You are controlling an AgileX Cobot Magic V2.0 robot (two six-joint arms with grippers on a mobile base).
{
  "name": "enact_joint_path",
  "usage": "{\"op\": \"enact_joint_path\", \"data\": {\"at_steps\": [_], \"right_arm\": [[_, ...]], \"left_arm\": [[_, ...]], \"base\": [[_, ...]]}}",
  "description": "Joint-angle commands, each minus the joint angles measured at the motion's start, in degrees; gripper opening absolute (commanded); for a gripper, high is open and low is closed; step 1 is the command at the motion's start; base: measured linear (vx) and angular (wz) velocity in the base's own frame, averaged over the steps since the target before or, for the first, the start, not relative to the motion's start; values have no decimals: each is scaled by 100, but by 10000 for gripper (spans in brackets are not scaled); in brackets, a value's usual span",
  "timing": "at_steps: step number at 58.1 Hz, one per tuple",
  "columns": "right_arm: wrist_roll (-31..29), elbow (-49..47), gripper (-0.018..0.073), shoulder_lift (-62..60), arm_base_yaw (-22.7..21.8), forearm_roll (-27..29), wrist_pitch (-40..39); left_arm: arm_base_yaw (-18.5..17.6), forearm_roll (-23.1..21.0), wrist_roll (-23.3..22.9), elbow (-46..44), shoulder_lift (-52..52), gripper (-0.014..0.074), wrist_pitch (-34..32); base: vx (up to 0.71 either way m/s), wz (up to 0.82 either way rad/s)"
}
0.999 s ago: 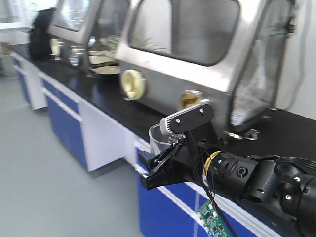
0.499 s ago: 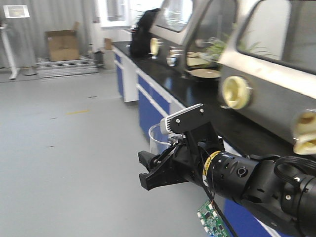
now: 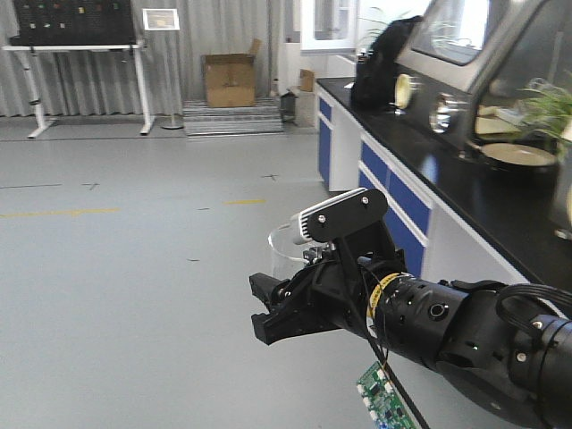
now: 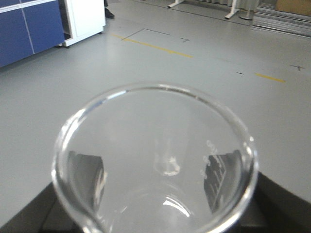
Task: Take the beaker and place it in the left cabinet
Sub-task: 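Hold the beaker in the right gripper while the base turns away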
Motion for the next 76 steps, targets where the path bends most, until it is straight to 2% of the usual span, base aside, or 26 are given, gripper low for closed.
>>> {"op": "enact_joint_path", "data": {"at_steps": [1, 34, 76], "right_arm": [[13, -182, -1, -248, -15, 2, -408], [13, -182, -1, -248, -15, 2, -408], [13, -182, -1, -248, -15, 2, -407]], "left_arm": [[-3, -18, -15, 90, -106, 1, -428], [-3, -18, -15, 90, -106, 1, -428], [-3, -18, -15, 90, -106, 1, -428]], "base": [[35, 33], [47, 16], [64, 7]]}}
